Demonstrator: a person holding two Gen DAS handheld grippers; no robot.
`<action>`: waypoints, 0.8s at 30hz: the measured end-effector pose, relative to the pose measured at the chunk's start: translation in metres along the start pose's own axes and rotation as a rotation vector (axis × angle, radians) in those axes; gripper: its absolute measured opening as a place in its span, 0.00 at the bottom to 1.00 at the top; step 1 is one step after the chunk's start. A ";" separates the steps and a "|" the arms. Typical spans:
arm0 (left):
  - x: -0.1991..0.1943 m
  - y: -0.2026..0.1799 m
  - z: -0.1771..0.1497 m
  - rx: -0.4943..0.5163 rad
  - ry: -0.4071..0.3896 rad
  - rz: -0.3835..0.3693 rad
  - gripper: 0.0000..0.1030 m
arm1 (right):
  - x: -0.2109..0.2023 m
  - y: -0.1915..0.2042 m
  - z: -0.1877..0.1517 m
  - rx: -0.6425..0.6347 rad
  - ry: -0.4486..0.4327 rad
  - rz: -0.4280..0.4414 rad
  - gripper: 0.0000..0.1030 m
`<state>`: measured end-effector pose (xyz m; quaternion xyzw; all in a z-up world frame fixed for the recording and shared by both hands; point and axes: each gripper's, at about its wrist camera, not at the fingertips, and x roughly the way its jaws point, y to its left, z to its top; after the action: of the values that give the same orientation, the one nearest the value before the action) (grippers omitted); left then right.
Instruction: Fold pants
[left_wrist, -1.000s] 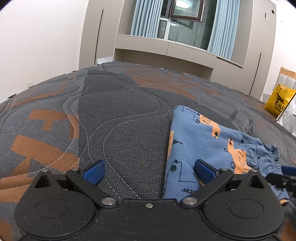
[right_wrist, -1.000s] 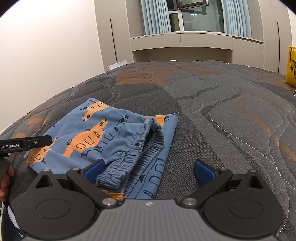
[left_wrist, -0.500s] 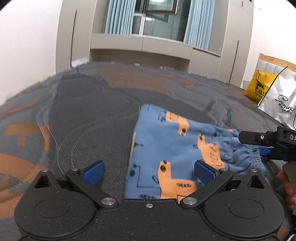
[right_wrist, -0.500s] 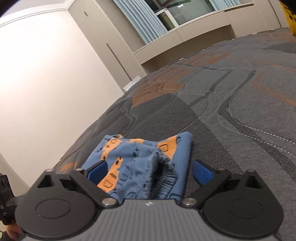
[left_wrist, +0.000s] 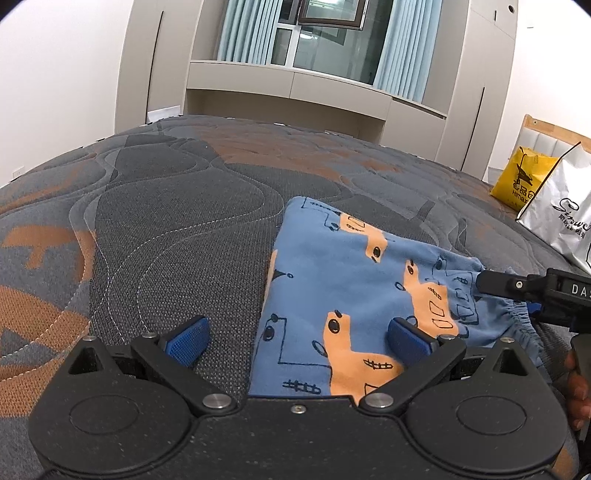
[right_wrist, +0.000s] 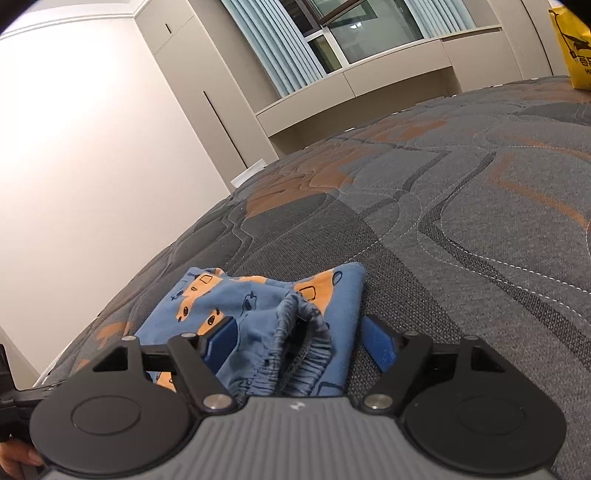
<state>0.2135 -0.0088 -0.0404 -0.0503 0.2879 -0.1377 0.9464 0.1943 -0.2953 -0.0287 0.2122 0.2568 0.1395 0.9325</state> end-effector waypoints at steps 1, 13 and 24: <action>0.000 0.000 0.000 0.002 0.000 0.002 1.00 | 0.000 0.000 0.000 0.002 -0.001 0.002 0.77; -0.009 0.013 -0.003 -0.101 -0.058 -0.020 0.92 | -0.001 -0.004 -0.001 0.022 -0.006 -0.012 0.58; -0.008 0.011 -0.003 -0.087 -0.060 -0.020 0.76 | -0.002 -0.004 -0.001 0.019 -0.005 -0.014 0.48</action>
<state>0.2079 0.0039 -0.0406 -0.0983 0.2644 -0.1330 0.9501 0.1929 -0.2988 -0.0307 0.2194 0.2574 0.1301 0.9321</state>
